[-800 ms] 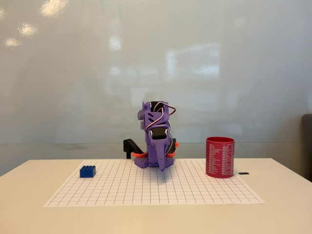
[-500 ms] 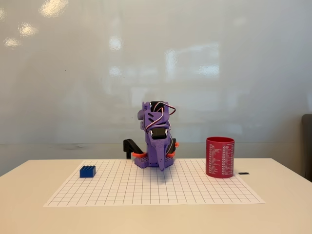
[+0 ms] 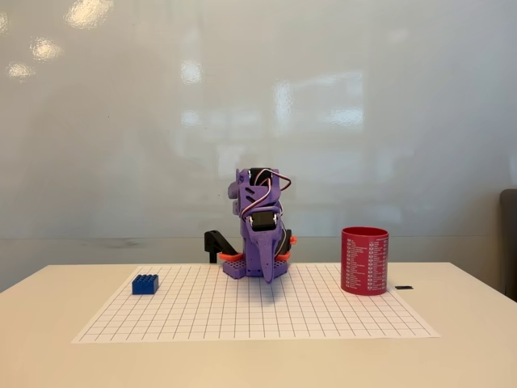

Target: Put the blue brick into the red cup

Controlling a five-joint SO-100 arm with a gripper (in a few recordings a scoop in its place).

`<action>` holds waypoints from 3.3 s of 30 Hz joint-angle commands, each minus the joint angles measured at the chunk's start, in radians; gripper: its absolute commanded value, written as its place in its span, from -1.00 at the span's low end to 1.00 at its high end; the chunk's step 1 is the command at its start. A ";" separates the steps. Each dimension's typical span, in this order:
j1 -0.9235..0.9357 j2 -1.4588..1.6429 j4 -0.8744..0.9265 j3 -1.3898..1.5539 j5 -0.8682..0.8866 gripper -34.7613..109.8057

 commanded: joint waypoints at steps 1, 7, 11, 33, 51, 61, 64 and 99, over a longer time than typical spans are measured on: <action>-0.025 0.006 0.008 -0.028 0.008 -0.52; -0.026 0.006 0.000 -0.028 -0.002 -0.52; -0.054 0.006 -0.044 -0.025 -0.031 -0.53; 0.052 -1.193 0.135 -1.259 0.040 -0.53; 0.905 -1.296 0.005 -0.968 0.227 -0.53; 1.172 -1.285 0.002 -0.911 0.494 -0.53; 1.216 -1.289 -0.002 -0.890 0.495 -0.53; 1.281 -1.316 -0.175 -0.643 -0.034 0.45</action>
